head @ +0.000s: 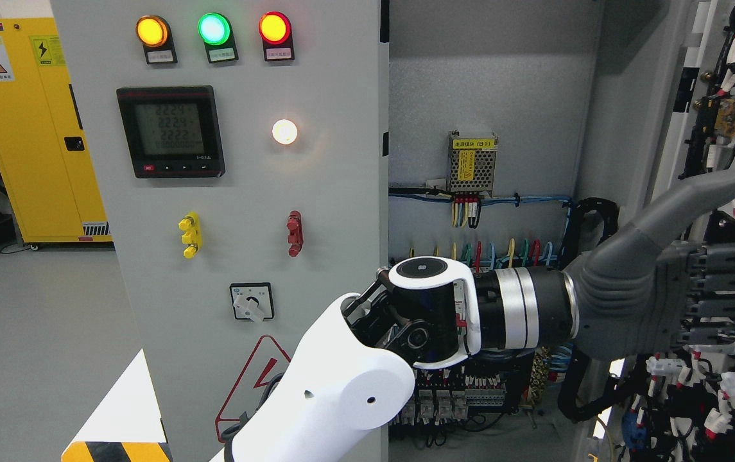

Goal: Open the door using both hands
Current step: 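Push the push-button door outward and away with the left hand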

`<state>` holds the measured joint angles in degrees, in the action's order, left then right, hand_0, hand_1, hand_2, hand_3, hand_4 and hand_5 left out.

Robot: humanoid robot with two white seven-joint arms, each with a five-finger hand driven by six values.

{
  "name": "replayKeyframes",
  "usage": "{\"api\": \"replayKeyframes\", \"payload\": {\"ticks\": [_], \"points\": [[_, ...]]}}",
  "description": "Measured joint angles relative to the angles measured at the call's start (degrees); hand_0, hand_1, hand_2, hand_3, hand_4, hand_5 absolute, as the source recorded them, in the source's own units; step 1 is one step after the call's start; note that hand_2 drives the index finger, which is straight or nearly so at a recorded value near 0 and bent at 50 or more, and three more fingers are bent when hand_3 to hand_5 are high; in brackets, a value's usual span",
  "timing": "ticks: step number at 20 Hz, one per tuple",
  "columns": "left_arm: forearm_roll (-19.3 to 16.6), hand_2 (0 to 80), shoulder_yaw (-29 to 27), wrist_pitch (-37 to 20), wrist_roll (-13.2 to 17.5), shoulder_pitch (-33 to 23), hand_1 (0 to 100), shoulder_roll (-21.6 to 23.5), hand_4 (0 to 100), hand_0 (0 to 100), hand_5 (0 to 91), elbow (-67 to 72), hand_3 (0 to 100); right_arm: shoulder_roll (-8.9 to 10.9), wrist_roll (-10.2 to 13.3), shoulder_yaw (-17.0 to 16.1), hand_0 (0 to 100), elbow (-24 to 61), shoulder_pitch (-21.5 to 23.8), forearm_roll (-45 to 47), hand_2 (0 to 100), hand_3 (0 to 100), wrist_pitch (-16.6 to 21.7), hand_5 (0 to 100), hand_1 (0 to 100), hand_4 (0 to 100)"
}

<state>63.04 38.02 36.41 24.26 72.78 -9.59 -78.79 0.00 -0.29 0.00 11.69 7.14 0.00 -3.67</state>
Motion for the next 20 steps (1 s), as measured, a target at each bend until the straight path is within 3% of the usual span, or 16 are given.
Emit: {"api": "replayKeyframes", "payload": {"ticks": [20], "points": [[0.7,8.0,6.0,-5.6,1.4,4.7,5,-1.1,3,0,0.0,6.0,11,0.00,0.0,0.0,21,0.0,0.0,0.0,0,0,0.0,0,10,0]]}}
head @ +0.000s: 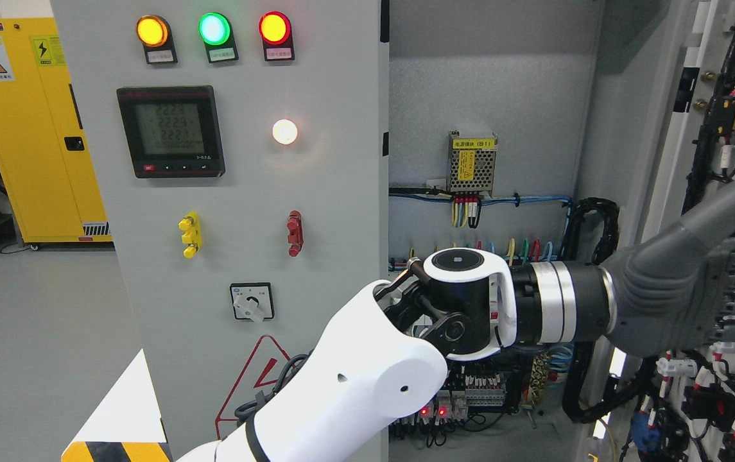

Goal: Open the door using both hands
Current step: 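Push the push-button door outward and away with the left hand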

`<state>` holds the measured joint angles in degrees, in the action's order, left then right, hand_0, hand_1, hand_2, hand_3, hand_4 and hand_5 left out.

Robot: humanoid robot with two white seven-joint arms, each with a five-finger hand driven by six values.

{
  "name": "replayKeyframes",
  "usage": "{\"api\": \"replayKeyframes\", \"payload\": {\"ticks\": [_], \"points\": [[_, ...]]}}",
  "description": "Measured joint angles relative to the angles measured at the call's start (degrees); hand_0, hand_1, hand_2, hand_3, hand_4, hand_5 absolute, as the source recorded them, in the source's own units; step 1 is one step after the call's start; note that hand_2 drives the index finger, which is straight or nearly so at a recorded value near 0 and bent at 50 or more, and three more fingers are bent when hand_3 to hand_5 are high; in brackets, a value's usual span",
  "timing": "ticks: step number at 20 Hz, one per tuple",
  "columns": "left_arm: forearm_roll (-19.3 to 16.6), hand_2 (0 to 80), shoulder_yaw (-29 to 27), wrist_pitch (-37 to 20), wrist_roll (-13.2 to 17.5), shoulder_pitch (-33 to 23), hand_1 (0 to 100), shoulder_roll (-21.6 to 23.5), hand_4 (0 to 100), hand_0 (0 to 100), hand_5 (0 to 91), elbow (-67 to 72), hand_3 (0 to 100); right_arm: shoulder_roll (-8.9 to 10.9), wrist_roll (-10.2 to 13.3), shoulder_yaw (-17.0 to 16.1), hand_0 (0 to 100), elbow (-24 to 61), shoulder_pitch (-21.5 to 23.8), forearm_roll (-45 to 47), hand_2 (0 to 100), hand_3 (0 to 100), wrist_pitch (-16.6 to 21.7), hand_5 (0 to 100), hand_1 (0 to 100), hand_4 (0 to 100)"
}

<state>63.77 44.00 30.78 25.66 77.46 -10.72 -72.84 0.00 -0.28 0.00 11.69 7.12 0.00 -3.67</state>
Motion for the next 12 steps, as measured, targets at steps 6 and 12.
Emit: {"api": "replayKeyframes", "payload": {"ticks": [6,12], "points": [[0.3,8.2,1.2,-0.2,0.1,0.5,5,-0.1,4,0,0.0,0.5,12,0.00,0.0,0.0,21,0.0,0.0,0.0,0,0,0.0,0,10,0],[0.6,8.9,1.2,0.4,0.1,0.7,5,-0.1,3,0,0.0,0.3,12,0.00,0.0,0.0,21,0.0,0.0,0.0,0,0,0.0,0,10,0]]}}
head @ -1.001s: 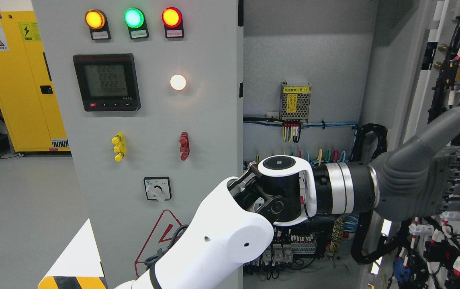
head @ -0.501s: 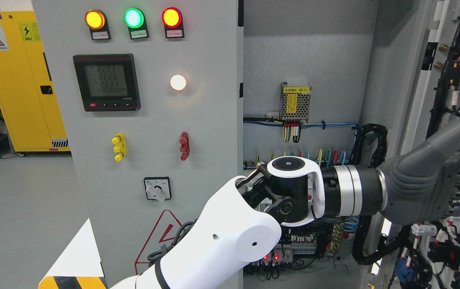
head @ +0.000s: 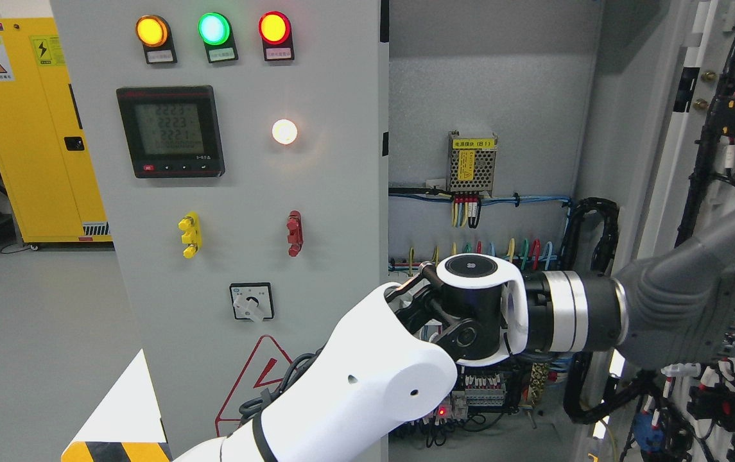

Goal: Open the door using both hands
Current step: 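Push the push-button door outward and away with the left hand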

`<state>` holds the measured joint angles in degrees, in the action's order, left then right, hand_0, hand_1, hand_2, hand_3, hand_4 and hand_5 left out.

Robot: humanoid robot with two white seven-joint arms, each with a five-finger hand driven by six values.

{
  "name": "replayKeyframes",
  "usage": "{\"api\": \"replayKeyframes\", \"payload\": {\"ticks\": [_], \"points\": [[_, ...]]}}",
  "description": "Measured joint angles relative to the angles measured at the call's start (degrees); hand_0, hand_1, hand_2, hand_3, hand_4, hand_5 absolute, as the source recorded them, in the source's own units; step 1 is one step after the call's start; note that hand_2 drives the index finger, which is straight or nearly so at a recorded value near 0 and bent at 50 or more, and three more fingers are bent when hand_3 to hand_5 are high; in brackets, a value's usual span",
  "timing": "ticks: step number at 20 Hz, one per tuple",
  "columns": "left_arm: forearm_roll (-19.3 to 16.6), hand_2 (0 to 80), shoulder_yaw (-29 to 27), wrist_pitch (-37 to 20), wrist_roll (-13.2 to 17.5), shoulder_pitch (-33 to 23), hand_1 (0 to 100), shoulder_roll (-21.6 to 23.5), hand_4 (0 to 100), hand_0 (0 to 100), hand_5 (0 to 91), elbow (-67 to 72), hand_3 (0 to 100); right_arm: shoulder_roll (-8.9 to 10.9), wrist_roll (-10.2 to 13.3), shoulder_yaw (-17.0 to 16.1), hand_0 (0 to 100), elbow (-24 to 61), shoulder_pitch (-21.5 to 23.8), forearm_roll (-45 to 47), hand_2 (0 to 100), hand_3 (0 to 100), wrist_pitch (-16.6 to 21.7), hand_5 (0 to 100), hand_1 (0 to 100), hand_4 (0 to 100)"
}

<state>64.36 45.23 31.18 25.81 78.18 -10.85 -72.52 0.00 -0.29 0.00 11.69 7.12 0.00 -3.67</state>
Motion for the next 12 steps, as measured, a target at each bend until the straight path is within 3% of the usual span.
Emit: {"api": "replayKeyframes", "payload": {"ticks": [12], "points": [[-0.5,9.7,-6.4,8.6,-0.7,-3.7,6,2.1,4,0,0.0,-4.6,14,0.00,0.0,0.0,21,0.0,0.0,0.0,0,0,0.0,0,10,0]]}}
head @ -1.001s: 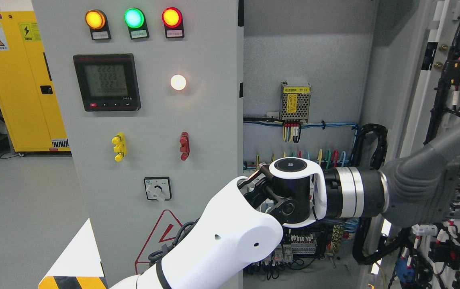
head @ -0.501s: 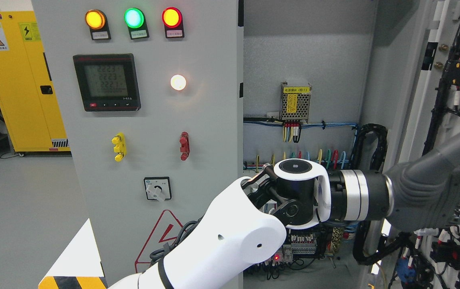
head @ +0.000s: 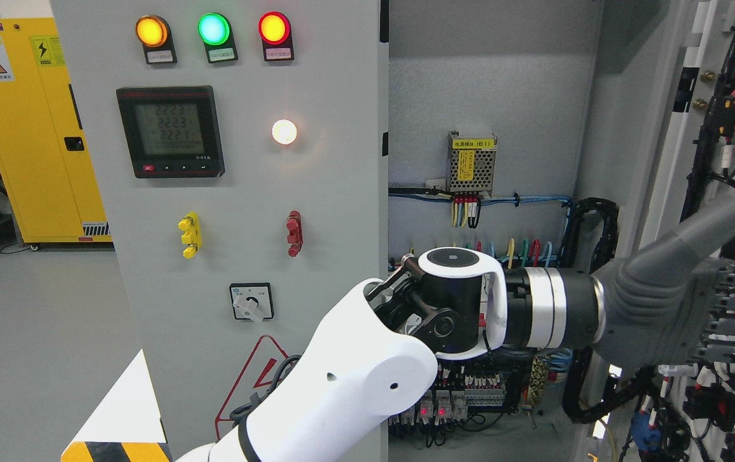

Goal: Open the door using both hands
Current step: 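Push the push-button door outward and away with the left hand, then withdraw the left hand out of view from the opened door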

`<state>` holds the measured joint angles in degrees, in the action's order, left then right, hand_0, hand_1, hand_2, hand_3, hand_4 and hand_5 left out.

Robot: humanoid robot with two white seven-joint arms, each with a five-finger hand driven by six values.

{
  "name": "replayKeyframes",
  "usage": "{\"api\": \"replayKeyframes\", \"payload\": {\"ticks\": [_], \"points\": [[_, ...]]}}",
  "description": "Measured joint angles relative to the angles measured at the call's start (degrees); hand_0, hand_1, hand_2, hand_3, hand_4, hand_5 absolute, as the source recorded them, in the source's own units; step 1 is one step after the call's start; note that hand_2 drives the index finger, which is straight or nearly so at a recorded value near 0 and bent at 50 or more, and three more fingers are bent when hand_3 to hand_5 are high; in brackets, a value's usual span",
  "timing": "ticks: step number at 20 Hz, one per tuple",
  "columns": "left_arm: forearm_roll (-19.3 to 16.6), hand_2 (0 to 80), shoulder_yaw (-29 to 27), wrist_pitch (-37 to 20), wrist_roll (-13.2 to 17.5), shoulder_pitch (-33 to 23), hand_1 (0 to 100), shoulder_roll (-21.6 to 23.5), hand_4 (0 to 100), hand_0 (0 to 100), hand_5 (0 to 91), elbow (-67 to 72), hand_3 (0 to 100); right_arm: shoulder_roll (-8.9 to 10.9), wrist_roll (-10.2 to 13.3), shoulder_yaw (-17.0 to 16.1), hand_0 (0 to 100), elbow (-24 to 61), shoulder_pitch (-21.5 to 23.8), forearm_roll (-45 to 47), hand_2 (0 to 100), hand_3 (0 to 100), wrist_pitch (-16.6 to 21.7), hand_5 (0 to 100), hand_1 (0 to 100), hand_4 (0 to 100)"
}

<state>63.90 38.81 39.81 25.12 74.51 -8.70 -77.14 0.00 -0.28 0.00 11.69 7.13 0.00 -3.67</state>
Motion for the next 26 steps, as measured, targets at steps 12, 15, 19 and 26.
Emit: {"api": "replayKeyframes", "payload": {"ticks": [12,15,19,26], "points": [[-2.8,13.0,-7.6,3.9,-1.0,-20.0,8,9.2,3,0,0.0,-13.7,24,0.00,0.0,0.0,21,0.0,0.0,0.0,0,0,0.0,0,10,0],[-5.6,14.3,-8.3,1.1,-1.3,-28.6,8,11.7,4,0,0.0,-17.4,26,0.00,0.0,0.0,21,0.0,0.0,0.0,0,0,0.0,0,10,0],[-9.8,15.9,-8.5,-5.3,-1.4,-40.1,9,15.0,6,0,0.0,-21.3,32,0.00,0.0,0.0,21,0.0,0.0,0.0,0,0,0.0,0,10,0],[-24.3,20.3,-7.6,-22.0,1.4,-62.1,12,19.9,9,0,0.0,-24.8,38,0.00,0.0,0.0,21,0.0,0.0,0.0,0,0,0.0,0,10,0]]}}
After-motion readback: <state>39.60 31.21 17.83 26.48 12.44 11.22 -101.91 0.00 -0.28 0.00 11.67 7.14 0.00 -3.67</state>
